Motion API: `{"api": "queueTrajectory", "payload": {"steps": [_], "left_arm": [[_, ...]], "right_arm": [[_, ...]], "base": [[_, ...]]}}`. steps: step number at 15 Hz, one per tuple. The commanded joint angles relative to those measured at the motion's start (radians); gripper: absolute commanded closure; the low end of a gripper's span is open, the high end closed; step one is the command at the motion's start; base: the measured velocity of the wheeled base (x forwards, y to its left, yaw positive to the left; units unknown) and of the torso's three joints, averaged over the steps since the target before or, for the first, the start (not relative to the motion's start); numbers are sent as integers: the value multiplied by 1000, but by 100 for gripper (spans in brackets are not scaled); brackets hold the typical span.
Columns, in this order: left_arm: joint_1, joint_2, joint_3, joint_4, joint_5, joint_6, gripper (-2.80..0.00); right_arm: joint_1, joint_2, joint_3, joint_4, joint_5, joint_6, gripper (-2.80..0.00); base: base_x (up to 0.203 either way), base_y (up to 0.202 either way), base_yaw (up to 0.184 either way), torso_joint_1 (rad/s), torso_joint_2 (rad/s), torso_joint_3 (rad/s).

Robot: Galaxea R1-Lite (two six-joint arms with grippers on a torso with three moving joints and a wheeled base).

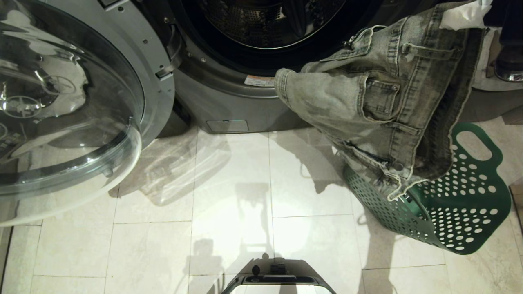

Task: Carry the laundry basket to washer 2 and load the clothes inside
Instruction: Place the clothes into the washing machine

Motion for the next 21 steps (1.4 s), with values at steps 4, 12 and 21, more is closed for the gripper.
{"api": "queueTrajectory", "payload": {"steps": [4, 12, 21], "left_arm": [[0, -2, 2, 0, 0, 0, 0], [0, -2, 2, 0, 1, 0, 0], [0, -2, 2, 0, 1, 0, 0]], "right_arm": [[0, -1, 2, 30, 4, -4, 0], [44, -106, -30, 130, 1, -6, 0], [72, -195, -173, 371, 5, 4, 0]], "base": [[0, 0, 0, 0, 0, 0], [0, 0, 0, 0, 0, 0], [0, 0, 0, 0, 0, 0]]}}
